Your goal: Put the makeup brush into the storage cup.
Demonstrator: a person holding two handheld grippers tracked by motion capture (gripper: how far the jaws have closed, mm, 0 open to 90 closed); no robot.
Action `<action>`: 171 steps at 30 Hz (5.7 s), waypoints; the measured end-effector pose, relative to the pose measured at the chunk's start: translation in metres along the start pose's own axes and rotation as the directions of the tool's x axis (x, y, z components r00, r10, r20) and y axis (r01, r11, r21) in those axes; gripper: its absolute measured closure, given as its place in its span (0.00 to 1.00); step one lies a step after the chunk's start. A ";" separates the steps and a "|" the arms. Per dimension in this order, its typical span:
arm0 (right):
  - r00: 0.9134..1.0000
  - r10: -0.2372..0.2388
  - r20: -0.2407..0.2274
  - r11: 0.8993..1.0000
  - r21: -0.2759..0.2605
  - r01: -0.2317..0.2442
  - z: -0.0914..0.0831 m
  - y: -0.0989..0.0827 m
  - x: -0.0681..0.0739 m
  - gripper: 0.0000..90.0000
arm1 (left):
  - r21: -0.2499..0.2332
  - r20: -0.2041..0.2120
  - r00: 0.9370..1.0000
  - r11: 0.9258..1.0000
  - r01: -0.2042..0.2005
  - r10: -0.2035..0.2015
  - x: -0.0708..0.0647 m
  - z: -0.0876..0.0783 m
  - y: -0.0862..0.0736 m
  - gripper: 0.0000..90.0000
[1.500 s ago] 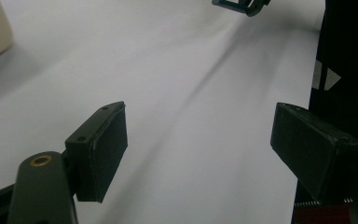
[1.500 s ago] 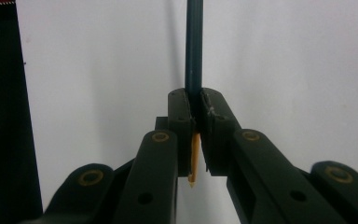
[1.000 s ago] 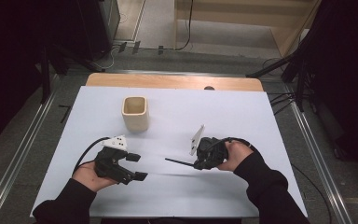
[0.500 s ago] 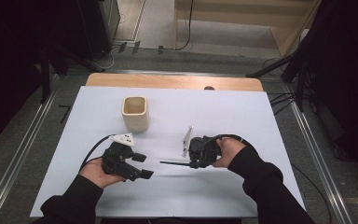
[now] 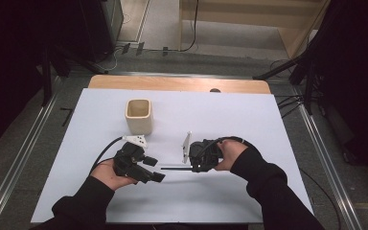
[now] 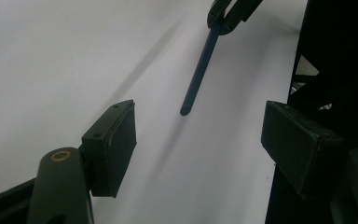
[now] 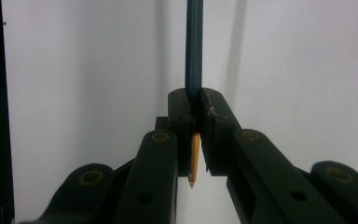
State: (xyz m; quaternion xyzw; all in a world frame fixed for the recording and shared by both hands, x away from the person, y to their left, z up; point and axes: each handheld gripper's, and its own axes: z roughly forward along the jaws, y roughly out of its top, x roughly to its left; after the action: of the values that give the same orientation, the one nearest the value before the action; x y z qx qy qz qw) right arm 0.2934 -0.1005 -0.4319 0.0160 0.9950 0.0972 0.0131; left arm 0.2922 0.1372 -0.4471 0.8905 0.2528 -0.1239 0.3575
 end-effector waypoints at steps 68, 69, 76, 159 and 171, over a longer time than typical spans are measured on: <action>0.989 -0.144 0.032 0.989 -0.009 0.145 0.002 0.025 0.010 0.93 | 0.074 0.175 0.981 0.995 0.073 -0.085 0.010 0.028 0.006 0.93; 0.990 -0.139 0.032 0.990 -0.016 0.140 0.002 0.025 0.010 0.93 | 0.075 0.178 0.980 0.994 0.075 -0.087 0.010 0.028 0.006 0.94; 0.988 -0.154 0.026 0.988 -0.023 0.155 0.001 0.024 0.010 0.92 | 0.080 0.198 0.976 0.994 0.074 -0.089 0.011 0.028 0.006 0.95; 0.798 0.593 -0.109 0.658 -0.506 -0.558 0.003 -0.087 0.038 0.25 | -0.201 0.087 0.982 0.962 0.184 -0.169 0.008 -0.004 -0.016 0.94; 0.757 0.635 -0.155 0.590 -0.534 -0.605 0.005 -0.083 0.048 0.27 | -0.274 0.096 0.975 0.936 0.221 -0.202 0.003 -0.002 -0.023 0.94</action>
State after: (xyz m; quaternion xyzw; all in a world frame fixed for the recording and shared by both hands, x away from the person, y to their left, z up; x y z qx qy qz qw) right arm 0.2437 -0.1791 -0.4545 0.3593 0.8529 0.3787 0.0085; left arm 0.2820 0.1534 -0.4602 0.7931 0.3504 -0.1535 0.4739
